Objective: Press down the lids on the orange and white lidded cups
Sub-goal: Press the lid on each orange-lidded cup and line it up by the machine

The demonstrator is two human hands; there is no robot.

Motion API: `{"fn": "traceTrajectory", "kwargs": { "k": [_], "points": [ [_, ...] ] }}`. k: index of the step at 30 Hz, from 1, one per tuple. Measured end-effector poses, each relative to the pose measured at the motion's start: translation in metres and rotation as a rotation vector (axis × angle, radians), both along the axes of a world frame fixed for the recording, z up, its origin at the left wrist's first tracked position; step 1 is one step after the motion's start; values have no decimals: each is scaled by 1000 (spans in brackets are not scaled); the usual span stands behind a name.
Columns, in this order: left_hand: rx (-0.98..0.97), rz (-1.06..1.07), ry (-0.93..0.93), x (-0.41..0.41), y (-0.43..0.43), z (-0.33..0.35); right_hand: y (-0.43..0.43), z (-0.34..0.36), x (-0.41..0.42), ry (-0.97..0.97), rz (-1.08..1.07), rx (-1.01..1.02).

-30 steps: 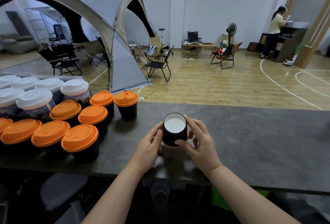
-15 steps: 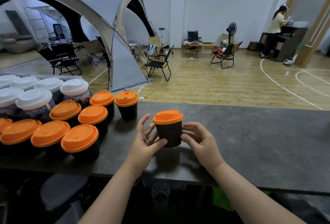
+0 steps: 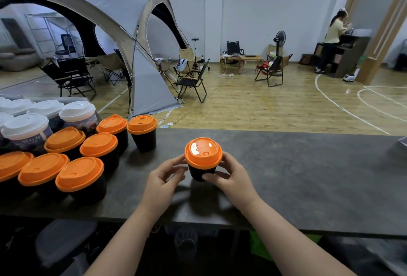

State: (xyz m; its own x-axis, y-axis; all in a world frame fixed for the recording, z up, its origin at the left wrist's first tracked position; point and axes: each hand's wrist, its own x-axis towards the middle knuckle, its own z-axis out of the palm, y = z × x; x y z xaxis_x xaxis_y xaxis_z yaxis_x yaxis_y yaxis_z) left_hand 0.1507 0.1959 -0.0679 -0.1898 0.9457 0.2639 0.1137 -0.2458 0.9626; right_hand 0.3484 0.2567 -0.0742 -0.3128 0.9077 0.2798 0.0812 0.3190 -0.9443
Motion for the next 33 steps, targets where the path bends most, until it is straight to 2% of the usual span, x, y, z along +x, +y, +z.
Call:
{"fn": "traceTrajectory", "kwargs": {
  "k": [4, 7, 15, 24, 29, 33],
  "points": [
    [31, -10, 56, 43, 4, 7, 0, 3, 29, 26, -97, 8],
    [41, -53, 59, 103, 16, 13, 3, 8, 82, 65, -182, 21],
    [-26, -195, -74, 336, 56, 18, 4, 14, 306, 103, -431, 37],
    [-149, -383, -160, 622, 84, 18, 5, 4, 581, 17, -699, 51],
    [-193, -502, -158, 739, 103, 20, 12, 4, 695, -50, -827, 23],
    [-254, -568, -178, 803, 123, 13, 25, 4, 758, -108, -880, 5]
  ]
}}
